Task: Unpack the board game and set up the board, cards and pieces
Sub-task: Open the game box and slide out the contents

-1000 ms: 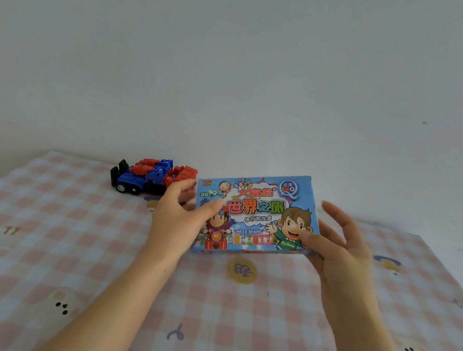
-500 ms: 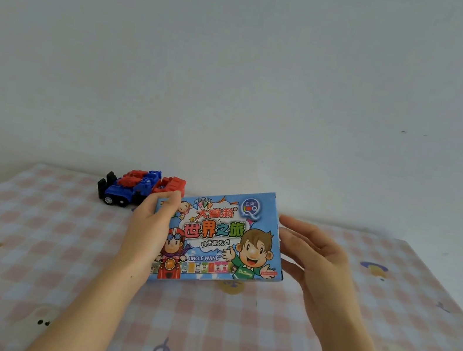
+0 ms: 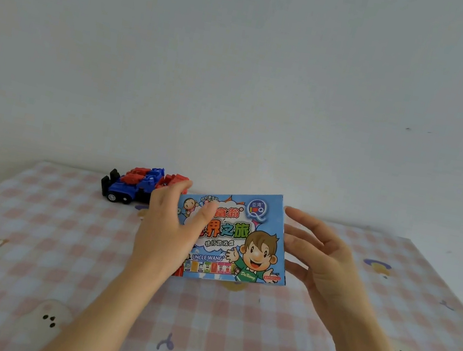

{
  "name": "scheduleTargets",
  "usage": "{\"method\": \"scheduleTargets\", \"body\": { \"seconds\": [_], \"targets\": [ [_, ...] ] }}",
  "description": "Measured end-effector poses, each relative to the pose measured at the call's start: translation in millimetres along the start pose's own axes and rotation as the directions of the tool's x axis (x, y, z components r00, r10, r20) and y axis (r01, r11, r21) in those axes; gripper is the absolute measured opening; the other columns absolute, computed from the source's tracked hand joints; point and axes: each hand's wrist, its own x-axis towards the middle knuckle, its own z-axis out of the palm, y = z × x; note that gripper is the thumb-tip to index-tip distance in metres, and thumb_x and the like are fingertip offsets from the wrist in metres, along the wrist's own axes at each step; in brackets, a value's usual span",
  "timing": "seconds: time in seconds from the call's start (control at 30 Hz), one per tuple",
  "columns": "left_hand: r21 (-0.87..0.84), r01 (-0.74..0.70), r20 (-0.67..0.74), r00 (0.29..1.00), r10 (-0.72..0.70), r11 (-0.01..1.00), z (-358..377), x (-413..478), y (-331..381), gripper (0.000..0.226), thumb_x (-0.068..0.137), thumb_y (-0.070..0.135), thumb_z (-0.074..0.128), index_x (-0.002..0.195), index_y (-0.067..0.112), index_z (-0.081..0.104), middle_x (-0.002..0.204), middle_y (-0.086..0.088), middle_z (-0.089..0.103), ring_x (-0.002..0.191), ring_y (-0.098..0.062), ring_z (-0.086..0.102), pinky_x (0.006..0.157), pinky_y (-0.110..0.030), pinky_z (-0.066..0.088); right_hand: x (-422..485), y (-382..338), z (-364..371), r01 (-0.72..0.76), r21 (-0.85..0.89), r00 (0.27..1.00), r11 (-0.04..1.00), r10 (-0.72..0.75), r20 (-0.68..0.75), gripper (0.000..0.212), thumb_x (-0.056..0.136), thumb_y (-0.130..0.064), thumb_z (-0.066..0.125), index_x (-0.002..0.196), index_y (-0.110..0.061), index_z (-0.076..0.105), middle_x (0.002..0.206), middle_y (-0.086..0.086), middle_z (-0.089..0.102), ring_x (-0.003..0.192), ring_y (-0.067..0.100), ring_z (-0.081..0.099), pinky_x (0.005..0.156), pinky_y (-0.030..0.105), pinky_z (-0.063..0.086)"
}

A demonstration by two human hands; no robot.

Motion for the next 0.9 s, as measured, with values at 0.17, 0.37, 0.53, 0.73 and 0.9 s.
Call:
{"method": "scheduleTargets", "body": {
  "seconds": [0.17,0.37,0.53,0.73,0.9],
  "targets": [
    [0.191,-0.143,0.038,0.990,0.138,0.971,5,-1,-2,0.076,0.074,0.082,0.038,0.130,0.031,0.047,0.145,0.009,0.030,0.135,-0.010,0.028,0.101,-0.032,0.034,0,1,-1,-0.007,-0.004,0.999,1.000,0.007,0.044,0.039,0.086,-0.001,0.060,0.116,-0.025,0.063,0.098,0.008,0.074,0.091,0.024,0.071,0.070,0.038,0.056],
    [0.226,-0.334,0.300,0.918,0.260,0.915,1,-7,5,0.104,0.051,0.096,0.036,0.139,0.042,0.033,0.151,0.016,0.020,0.138,-0.003,0.014,0.113,-0.038,0.015,2,5,2,-0.016,-0.051,1.000,0.999,0.016,-0.012,0.038,0.087,0.001,0.056,0.117,-0.023,0.062,0.093,0.008,0.075,0.086,0.022,0.072,0.064,0.031,0.056],
    [0.344,-0.483,0.511,0.815,0.271,0.805,5,-12,12,0.125,0.039,0.094,0.045,0.147,0.045,0.005,0.155,0.018,0.000,0.141,0.001,-0.005,0.118,-0.044,-0.006,3,8,3,-0.004,-0.112,0.999,0.994,-0.002,-0.053,0.037,0.087,0.002,0.054,0.116,-0.020,0.063,0.088,0.007,0.075,0.085,0.020,0.072,0.064,0.026,0.058],
    [0.431,-0.554,0.475,0.810,0.342,0.713,5,-11,7,0.118,0.048,0.093,0.042,0.146,0.045,-0.005,0.154,0.008,0.003,0.144,-0.011,-0.001,0.118,-0.046,-0.005,1,6,7,0.010,-0.121,0.999,0.993,-0.004,0.049,0.048,0.086,0.009,0.053,0.121,-0.023,0.059,0.094,0.004,0.075,0.085,0.020,0.072,0.067,0.025,0.058],
    [0.383,-0.593,0.375,0.801,0.467,0.708,5,-12,7,0.112,0.051,0.087,0.052,0.146,0.034,0.021,0.139,0.001,0.029,0.133,-0.018,0.024,0.116,-0.047,0.016,1,7,5,-0.042,-0.068,0.986,0.997,0.052,0.158,0.055,0.087,0.005,0.055,0.127,-0.032,0.055,0.106,0.004,0.072,0.095,0.025,0.070,0.073,0.036,0.057]
  ]
}}
